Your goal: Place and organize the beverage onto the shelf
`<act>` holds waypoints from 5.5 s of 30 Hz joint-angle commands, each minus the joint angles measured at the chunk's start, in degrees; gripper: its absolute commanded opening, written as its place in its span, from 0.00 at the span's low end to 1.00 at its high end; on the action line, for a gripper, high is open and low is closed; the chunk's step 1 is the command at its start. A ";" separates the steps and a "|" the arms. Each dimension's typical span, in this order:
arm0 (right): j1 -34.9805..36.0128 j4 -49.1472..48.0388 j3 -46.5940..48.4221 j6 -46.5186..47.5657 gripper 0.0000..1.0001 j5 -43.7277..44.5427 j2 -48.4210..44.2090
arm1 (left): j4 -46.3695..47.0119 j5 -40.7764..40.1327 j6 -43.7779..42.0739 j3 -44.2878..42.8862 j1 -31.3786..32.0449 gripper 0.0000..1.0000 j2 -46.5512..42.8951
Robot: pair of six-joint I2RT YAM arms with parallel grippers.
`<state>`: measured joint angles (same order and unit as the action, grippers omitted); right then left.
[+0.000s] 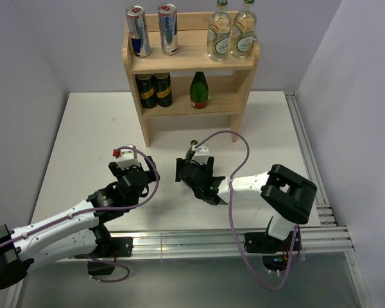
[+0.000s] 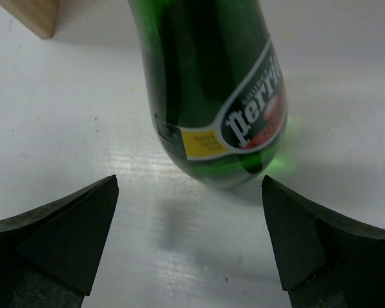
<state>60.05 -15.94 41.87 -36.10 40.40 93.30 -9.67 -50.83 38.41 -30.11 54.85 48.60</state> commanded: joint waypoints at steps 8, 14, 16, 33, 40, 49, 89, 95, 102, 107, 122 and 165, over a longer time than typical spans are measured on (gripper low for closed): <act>-2.39 -7.16 4.10 0.32 1.00 8.02 7.16 | 2.29 0.82 -0.44 -0.39 0.17 0.99 0.53; -4.50 -11.73 3.58 1.03 1.00 9.43 8.74 | 2.82 1.34 -0.62 -0.48 0.26 0.99 0.97; -5.12 -14.45 3.22 1.55 1.00 9.78 9.36 | 2.90 1.52 -0.71 -0.48 0.26 0.99 1.15; -7.49 -21.58 4.71 2.61 1.00 8.99 15.77 | 3.43 1.70 -1.15 -0.57 0.26 0.99 1.85; -7.84 -21.94 5.15 3.67 0.81 8.64 16.04 | 3.17 1.61 -1.06 -0.83 0.26 0.99 2.64; -8.29 -15.53 4.46 3.84 0.00 8.20 8.85 | 2.90 1.35 -0.97 -0.83 0.26 0.99 2.47; -26.48 -0.75 30.81 22.56 0.00 4.25 -7.52 | 2.90 1.61 -0.97 -0.39 0.26 0.99 1.32; -28.23 -0.40 34.33 22.30 0.00 2.40 -4.79 | 3.43 1.70 -1.15 -0.65 0.26 0.99 2.64; -29.46 0.39 37.41 21.25 0.00 0.82 -1.10 | 3.87 2.05 -1.32 -0.92 0.17 0.99 4.05; -30.52 0.74 38.55 20.01 0.00 -0.41 0.48 | 3.70 1.96 -1.24 -1.09 0.26 0.99 4.57; -31.57 0.39 43.56 19.05 0.00 -1.99 6.28 | 3.52 2.05 -1.06 -0.83 0.26 0.99 4.40; -31.49 0.92 38.47 17.20 1.00 -2.70 5.41 | 2.38 0.91 -0.45 -0.92 0.26 0.99 3.96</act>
<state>28.47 -11.94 81.23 -18.59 37.65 101.58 -7.99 -49.21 38.17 -30.11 54.85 53.08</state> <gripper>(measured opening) 0.996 0.993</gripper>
